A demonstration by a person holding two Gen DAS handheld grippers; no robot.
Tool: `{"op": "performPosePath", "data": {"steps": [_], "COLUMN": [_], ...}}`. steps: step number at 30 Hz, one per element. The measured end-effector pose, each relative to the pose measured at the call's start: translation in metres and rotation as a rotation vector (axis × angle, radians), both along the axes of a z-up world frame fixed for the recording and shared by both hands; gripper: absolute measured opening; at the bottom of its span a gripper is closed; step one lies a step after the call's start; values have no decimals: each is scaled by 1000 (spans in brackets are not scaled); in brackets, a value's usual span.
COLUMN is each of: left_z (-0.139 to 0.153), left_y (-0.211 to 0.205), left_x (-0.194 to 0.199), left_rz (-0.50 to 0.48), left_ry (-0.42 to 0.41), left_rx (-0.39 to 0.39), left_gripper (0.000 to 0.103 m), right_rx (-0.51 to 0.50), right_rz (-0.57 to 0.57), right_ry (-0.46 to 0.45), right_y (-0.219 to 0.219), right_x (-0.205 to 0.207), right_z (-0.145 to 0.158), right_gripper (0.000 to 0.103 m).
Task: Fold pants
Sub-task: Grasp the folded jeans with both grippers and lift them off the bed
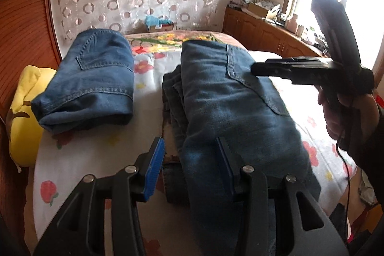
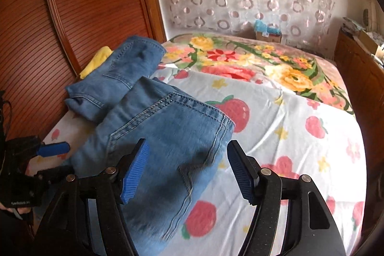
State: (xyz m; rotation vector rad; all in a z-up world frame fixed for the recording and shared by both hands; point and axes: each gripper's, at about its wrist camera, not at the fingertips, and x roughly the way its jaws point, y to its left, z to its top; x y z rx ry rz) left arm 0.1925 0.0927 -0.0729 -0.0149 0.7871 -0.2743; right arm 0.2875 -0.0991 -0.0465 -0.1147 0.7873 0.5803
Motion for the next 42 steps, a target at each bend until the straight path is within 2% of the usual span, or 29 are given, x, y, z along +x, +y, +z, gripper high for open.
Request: {"op": "performPosePath", "data": {"steps": [5,9,20,22,25,27,28,29,30,32,36,42], "left_z": [-13,-16,-20,-21,-21,-22,-22,-22,-21,-21,-17,2], "left_y": [-10,-8,-6,-4,-3,-2,-2,-3,-4,-2,-1,4], "left_x": [2,5,6,5,4,2,1,-1,-2,-4,-11,-29], "left_rz": [-18,-21,-20,-18,-18,-31,-38,-43,-49,-69,-69,-77], "left_ry": [9,27,36,40,47,51,52,50,48,58,50,-3], "left_rx": [76,52,22,11,-7,-30,-39,-39,-44,-86,-104,-135], "left_gripper": [43,43,43,43,40,28,25,22,15,7,1,0], "right_rx": [-18,1,74,101,159,173,182,192,199,213,218,194], "right_rz": [15,16,59,65,78,87,94,102,105,111,135,191], "right_ry": [43,80,130,148,189,200,209,218,223,228,166,35], "right_y": [7,5,2,0,-2,-2,-3,-3,-3,-5,-5,15], "right_x": [21,28,35,36,37,37,37,37,37,35,23,-9], "right_z": [-21,-34,-44,-46,-48,-48,-48,-48,-47,-43,-21,35], "right_gripper": [76,81,81,77,66,60,57,51,46,37,25,21]}}
